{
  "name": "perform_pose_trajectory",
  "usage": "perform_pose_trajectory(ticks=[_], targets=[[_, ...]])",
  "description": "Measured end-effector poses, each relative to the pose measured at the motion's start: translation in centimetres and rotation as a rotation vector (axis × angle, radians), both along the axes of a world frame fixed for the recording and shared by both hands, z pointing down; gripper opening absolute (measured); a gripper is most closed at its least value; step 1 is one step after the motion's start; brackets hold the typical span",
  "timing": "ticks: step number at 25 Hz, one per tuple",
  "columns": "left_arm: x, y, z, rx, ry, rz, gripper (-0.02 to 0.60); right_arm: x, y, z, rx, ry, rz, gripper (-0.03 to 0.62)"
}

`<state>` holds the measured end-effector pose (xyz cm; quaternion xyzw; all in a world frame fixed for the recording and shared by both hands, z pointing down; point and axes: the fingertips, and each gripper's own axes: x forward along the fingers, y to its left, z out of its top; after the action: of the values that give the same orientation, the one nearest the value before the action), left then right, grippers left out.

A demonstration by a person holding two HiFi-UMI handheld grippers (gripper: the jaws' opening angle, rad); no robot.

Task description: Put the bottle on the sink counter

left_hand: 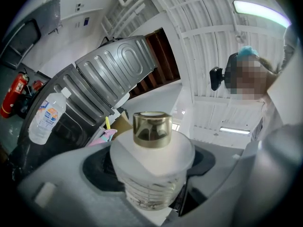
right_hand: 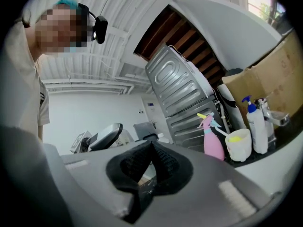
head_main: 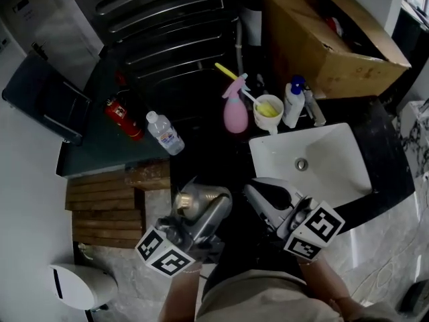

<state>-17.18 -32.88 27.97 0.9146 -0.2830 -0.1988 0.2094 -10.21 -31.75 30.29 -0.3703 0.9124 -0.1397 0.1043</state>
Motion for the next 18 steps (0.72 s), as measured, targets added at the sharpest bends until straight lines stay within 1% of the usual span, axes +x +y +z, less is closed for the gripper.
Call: perform_pose_trajectory(ticks=[6, 10, 15, 18], targets=[[0.2, -0.7, 1.4, -0.037, -0.024, -0.006, 0.348, 0.5, -0.2, 1.0, -0.038, 0.013, 0.008, 0.003], [-0.1, -1.6, 2.2, -0.059, -0.043, -0.033, 0.348, 0.4, -1.0, 1.3, -0.047, 0.019, -0.003, 0.003], [-0.6, -3.1, 3.2, -0.077, -0.055, -0.091, 0.348, -0.3, -2.4, 2.4, -0.073, 0.036, -0.048, 0.003], [-0.4, -4.1, 3.9, -0.085, -0.098, -0.106, 0.348, -0.4, -3.5, 2.6, -0.081, 0.036, -0.064, 0.003]])
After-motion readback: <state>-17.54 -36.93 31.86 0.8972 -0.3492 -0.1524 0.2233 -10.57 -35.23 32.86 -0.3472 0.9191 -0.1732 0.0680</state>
